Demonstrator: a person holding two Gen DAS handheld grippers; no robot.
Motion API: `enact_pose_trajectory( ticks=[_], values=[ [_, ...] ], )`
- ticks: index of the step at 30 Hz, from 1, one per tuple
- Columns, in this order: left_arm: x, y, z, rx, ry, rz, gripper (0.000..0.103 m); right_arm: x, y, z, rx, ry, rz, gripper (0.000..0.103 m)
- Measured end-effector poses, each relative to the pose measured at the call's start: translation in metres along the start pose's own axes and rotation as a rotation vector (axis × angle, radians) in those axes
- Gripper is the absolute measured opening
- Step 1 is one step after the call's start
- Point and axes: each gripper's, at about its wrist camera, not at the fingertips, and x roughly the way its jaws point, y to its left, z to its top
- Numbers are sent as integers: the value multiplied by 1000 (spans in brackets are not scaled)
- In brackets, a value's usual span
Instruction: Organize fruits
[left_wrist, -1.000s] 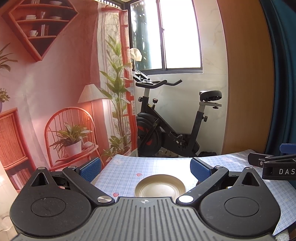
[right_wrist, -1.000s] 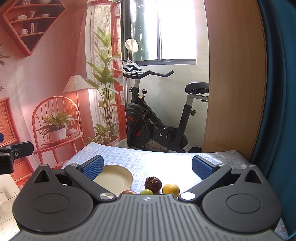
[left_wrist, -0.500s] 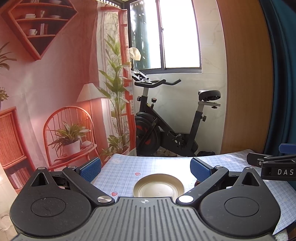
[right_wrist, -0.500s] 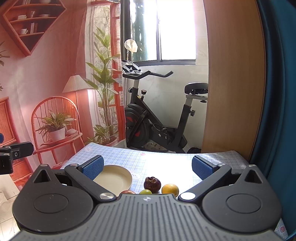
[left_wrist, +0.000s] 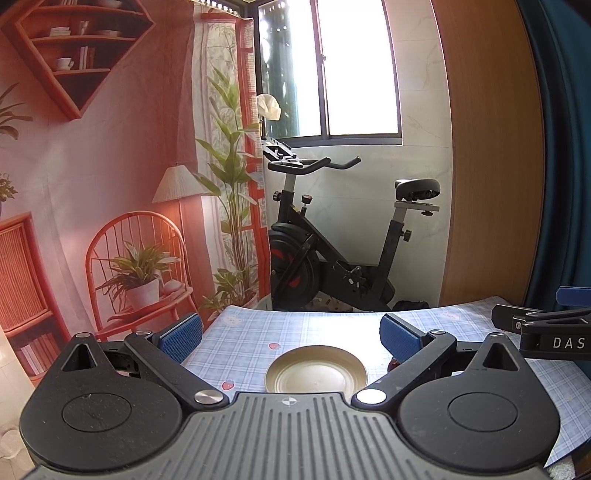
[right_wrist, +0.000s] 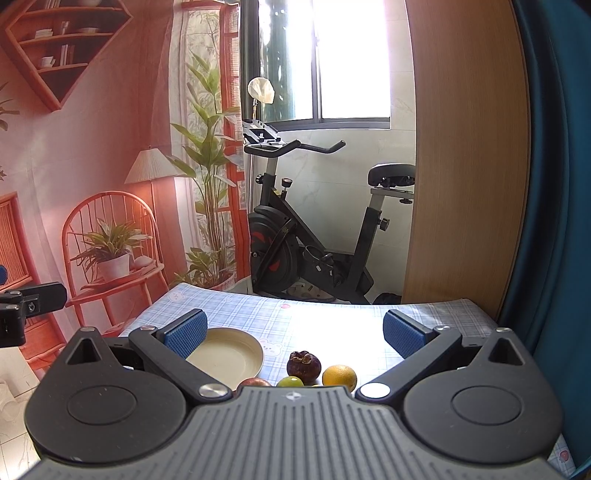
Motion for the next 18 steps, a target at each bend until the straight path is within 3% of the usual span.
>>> enact_pose_trajectory(
  ticks=[11,18],
  values=[
    [2,0,-1,-1,7,0,103,4,-2,-3,11,1,6,103],
    [23,4,-9,-2,-13,26,103,23,-24,-17,63,-69,32,103]
  ],
)
